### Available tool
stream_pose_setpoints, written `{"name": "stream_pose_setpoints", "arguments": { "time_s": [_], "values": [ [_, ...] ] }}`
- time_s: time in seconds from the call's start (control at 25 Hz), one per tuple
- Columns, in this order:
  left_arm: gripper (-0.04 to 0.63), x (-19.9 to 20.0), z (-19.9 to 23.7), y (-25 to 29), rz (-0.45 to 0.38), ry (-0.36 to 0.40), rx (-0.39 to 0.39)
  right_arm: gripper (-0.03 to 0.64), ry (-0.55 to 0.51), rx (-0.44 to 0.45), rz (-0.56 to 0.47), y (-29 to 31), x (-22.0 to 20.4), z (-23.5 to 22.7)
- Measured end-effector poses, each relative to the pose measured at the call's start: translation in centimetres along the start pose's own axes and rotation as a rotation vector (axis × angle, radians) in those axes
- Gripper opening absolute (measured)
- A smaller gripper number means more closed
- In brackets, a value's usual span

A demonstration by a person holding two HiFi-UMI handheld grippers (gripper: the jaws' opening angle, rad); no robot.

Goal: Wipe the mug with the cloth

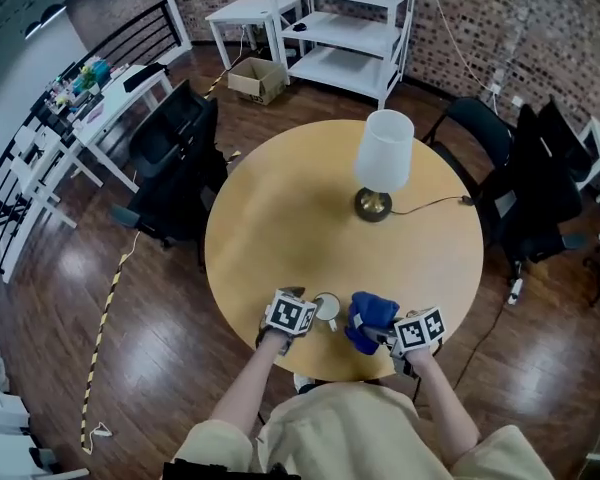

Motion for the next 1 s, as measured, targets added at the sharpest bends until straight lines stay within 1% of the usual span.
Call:
{"name": "stream_pose_setpoints", "arguments": {
  "time_s": [0.16,0.24,0.32,0.36,0.44,0.52,0.6,0.72,0.8,0.84,0.92,1.0],
  "values": [
    [0.212,0.7,-0.1,2.6,0.142,0.103,-0.072,0.06,-0.019,-0.007,-0.043,-1.2,-0.4,1.3],
    [0.212,0.7,-0.3,3.8,0.201,0.137,-0.1,0.06,-0.016,-0.009,-0.07,-1.9,-0.6,1.8],
    [0.2,0.6,-0.5,4.6,0.233,0.153,-0.11,0.06,-0.011,-0.012,-0.087,-2.3,-1.0,2.3],
    [0.177,0.5,-0.7,4.9,0.245,0.158,-0.114,0.06,-0.013,-0.016,-0.092,-2.4,-1.2,2.6],
    [0.153,0.4,-0.9,5.4,0.268,0.167,-0.119,0.06,-0.018,-0.025,-0.1,-2.6,-1.7,3.2],
    [0.1,0.3,-0.9,5.8,0.274,0.163,-0.094,0.06,-0.021,-0.032,-0.103,-2.6,-2.2,3.8],
    [0.056,0.0,-0.6,6.1,0.26,0.144,-0.066,0.06,-0.025,-0.035,-0.098,-2.2,-2.7,4.2],
    [0.047,-0.5,-0.8,5.8,0.28,0.094,-0.067,0.06,-0.013,-0.027,-0.093,-1.2,-3.4,4.8],
    [0.04,-0.4,-0.9,5.8,0.262,0.08,-0.051,0.06,-0.007,-0.015,-0.096,-0.3,-3.5,5.3],
    [0.035,-0.2,-0.8,5.9,0.253,0.074,-0.037,0.06,-0.012,-0.012,-0.098,0.3,-3.3,5.5],
    [0.034,-0.2,-0.5,5.8,0.268,0.055,-0.006,0.06,-0.036,-0.019,-0.107,1.8,-2.6,5.7],
    [0.032,-0.3,-0.7,5.8,0.285,0.044,-0.008,0.06,-0.04,-0.031,-0.13,3.2,-1.6,5.4]
  ]
}}
Point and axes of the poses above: the fingertips, and each gripper's own axes: y forward along the fingers, z to its left, x out of its top, the point moved 10 cm from there along -y, backward along the fingers, and after that the axes turned 5 degrees about -z, right-handed, at the moved point
